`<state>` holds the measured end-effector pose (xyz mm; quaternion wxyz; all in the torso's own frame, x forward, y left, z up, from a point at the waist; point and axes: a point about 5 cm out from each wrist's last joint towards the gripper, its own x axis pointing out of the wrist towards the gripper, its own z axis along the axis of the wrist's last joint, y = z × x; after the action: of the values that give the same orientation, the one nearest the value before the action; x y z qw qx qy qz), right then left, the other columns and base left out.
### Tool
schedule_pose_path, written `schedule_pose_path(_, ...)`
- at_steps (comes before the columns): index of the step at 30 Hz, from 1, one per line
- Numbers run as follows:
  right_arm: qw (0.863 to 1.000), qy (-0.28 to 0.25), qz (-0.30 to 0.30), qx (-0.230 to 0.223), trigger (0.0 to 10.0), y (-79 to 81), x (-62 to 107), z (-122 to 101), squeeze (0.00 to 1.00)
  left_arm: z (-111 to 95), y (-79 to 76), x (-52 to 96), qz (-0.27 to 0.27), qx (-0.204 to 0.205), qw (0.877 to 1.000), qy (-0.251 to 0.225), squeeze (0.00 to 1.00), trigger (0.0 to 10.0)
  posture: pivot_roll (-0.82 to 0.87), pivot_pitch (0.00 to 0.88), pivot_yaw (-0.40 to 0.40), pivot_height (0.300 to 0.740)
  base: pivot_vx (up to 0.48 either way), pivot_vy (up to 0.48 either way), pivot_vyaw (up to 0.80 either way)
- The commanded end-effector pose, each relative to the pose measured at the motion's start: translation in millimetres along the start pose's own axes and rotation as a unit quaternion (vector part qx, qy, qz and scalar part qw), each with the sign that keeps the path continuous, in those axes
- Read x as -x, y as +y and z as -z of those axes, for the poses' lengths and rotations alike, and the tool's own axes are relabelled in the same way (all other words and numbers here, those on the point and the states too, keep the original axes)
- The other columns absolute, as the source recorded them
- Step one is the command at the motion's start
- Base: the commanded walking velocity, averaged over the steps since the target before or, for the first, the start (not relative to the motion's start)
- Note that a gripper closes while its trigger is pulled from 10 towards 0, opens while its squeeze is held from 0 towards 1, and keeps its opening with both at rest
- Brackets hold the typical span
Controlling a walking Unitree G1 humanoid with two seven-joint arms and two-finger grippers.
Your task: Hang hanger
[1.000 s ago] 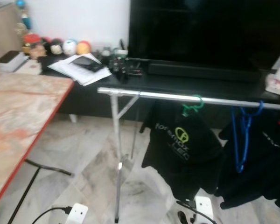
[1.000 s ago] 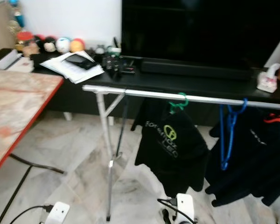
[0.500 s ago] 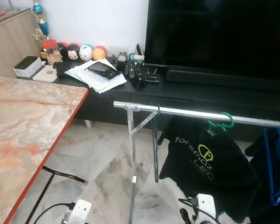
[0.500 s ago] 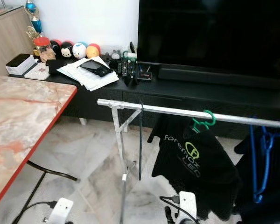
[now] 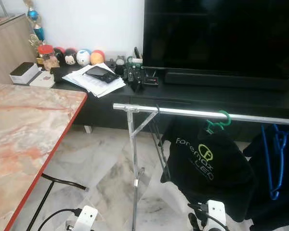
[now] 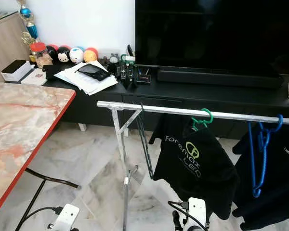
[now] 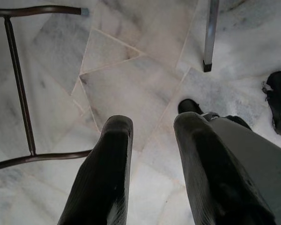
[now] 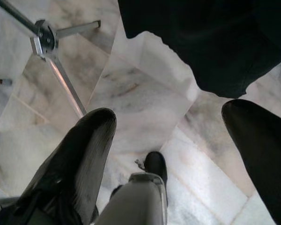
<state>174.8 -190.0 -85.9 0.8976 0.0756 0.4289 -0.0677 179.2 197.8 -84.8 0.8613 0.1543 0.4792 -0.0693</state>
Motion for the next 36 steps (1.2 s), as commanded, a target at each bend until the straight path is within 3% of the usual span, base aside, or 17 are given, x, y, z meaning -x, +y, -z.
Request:
schedule_pose_path(1,1.000,-0.020,0.008,-0.018,10.0,0.8,-1.0,-7,0.00,-1,2.8,-0.1,-0.002,-0.012,1.000,0.004,0.00,10.0,-0.11,0.000,0.004,0.740,0.000,0.000,0.00)
schedule_pose_path(5,0.999,-0.031,0.011,-0.022,10.0,0.8,-1.2,-10,0.00,-2,3.4,-0.3,-0.002,-0.015,1.000,0.003,0.00,10.0,-0.11,0.000,0.011,0.740,0.000,0.000,0.00)
schedule_pose_path(10,0.983,-0.184,-0.009,0.007,10.0,7.7,1.5,-53,0.00,-8,4.6,-1.1,-0.004,-0.020,1.000,-0.002,0.00,10.0,-0.12,0.000,0.016,0.740,0.000,0.000,0.00)
schedule_pose_path(17,0.970,-0.240,-0.018,0.025,10.0,17.9,6.3,-68,0.00,-11,4.3,-1.5,-0.004,-0.015,1.000,-0.006,0.00,10.0,-0.13,0.000,0.017,0.740,0.000,0.000,0.00)
schedule_pose_path(26,0.954,-0.292,0.000,0.071,10.0,14.3,18.2,-64,0.00,-13,5.7,-1.8,-0.006,-0.014,1.000,-0.009,0.00,10.0,-0.15,0.000,0.033,0.740,0.000,0.000,0.00)
schedule_pose_path(31,0.940,-0.333,0.006,0.072,10.0,11.8,20.1,-88,0.00,-17,7.2,-2.0,-0.009,-0.014,1.000,-0.013,0.00,10.0,-0.14,0.000,0.028,0.740,0.000,0.000,0.00)
schedule_pose_path(36,0.925,-0.374,-0.010,0.070,10.0,21.3,21.7,-123,0.00,-18,9.1,-2.1,-0.018,-0.002,1.000,-0.013,0.00,10.0,-0.13,0.000,0.026,0.740,0.000,0.000,0.00)
